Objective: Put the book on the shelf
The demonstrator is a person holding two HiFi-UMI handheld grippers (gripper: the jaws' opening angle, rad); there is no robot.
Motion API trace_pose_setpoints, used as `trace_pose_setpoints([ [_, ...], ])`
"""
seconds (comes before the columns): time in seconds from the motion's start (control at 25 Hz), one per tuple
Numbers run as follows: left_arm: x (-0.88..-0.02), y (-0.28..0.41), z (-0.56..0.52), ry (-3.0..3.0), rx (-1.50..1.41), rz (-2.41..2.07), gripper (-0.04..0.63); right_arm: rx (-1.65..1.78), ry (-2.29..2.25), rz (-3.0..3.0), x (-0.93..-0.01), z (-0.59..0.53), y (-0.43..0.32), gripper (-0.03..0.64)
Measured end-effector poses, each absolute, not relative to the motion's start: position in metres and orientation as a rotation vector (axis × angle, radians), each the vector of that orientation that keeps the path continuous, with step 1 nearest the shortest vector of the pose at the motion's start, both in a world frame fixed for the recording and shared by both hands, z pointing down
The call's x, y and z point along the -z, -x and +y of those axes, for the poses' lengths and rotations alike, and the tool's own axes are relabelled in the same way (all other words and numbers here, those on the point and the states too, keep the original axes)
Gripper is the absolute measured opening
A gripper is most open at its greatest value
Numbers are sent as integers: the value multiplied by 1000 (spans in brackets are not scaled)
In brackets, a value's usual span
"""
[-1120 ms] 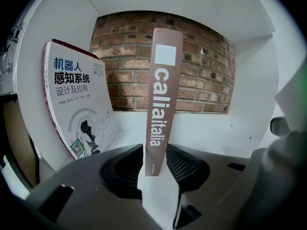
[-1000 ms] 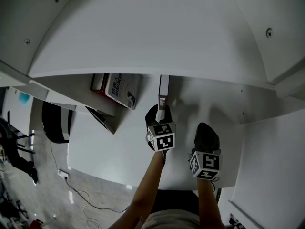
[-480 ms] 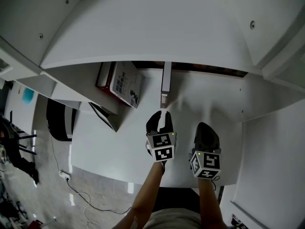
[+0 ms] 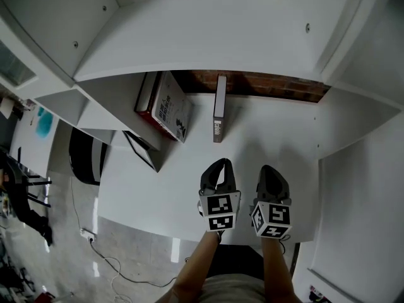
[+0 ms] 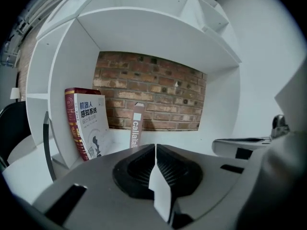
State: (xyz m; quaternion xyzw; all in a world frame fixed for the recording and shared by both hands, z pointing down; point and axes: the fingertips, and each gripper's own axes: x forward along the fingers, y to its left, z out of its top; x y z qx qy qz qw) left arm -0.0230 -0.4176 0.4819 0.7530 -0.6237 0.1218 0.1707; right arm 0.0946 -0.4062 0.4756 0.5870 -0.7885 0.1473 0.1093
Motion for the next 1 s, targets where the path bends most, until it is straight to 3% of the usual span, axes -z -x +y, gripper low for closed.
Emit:
trace_pose_setpoints([
  [1.0,-436,1,-357,-2210,-329,-1822,23,-376,-1714,-2417,-436,-357,-99,16],
])
